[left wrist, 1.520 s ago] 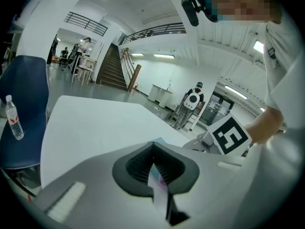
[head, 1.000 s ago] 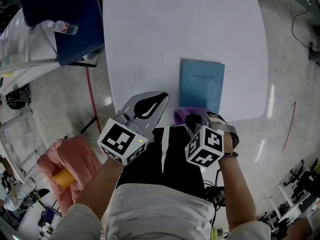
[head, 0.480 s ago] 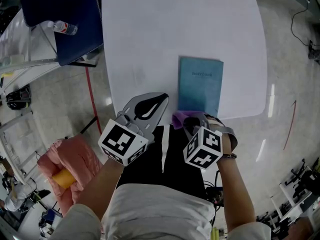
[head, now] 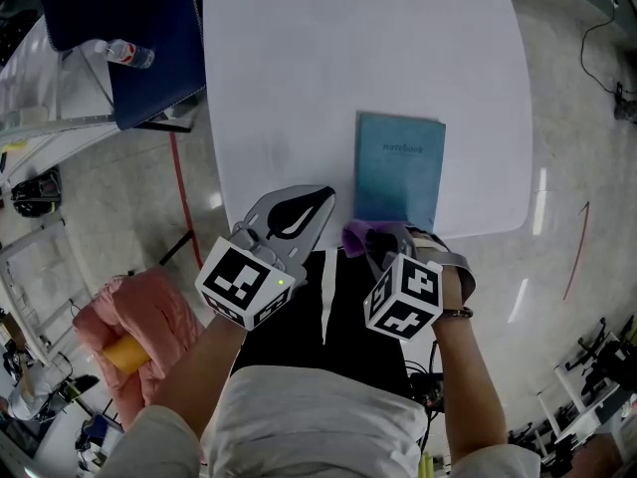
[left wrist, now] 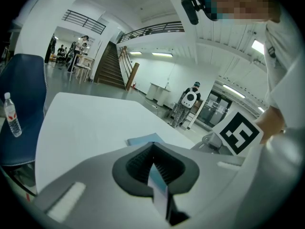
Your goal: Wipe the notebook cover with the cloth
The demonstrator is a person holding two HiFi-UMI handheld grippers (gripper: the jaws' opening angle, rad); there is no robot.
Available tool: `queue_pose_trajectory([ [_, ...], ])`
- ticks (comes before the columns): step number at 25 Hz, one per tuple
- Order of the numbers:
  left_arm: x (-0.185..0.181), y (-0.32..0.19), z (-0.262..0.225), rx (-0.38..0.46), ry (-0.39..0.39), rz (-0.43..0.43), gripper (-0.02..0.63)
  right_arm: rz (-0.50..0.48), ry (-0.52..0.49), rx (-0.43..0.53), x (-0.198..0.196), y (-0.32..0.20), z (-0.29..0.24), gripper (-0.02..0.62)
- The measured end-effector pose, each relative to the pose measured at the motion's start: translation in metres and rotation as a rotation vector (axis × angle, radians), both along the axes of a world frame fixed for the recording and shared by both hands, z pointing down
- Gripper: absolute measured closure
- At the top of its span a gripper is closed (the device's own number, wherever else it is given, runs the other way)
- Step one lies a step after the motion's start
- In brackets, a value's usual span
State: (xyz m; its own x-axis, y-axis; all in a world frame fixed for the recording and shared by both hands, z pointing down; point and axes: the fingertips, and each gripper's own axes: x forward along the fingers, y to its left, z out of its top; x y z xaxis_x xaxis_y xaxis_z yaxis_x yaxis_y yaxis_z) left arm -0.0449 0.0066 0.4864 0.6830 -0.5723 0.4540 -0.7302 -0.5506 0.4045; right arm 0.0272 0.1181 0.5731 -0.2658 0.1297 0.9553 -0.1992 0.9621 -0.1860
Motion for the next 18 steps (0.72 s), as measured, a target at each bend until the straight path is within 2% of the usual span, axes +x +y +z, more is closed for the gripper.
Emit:
queue_pose_trajectory([
  [5,-0.001,-0.006,-0.002,0.003,-0.002,0.000,0.606,0.005,-0.013,0.008,0.001,-0.010,-0.009,0.491],
  [11,-0.002,-0.014,-0.001,0.002,0.001,-0.008,0.606,0.035,-0.027,0.063,0.005,-0.035,-0.014,0.491],
  [18,0.000,-0.020,0.002,-0.010,-0.008,-0.006,0.607,0.066,0.000,0.121,0.025,-0.071,-0.017,0.489],
])
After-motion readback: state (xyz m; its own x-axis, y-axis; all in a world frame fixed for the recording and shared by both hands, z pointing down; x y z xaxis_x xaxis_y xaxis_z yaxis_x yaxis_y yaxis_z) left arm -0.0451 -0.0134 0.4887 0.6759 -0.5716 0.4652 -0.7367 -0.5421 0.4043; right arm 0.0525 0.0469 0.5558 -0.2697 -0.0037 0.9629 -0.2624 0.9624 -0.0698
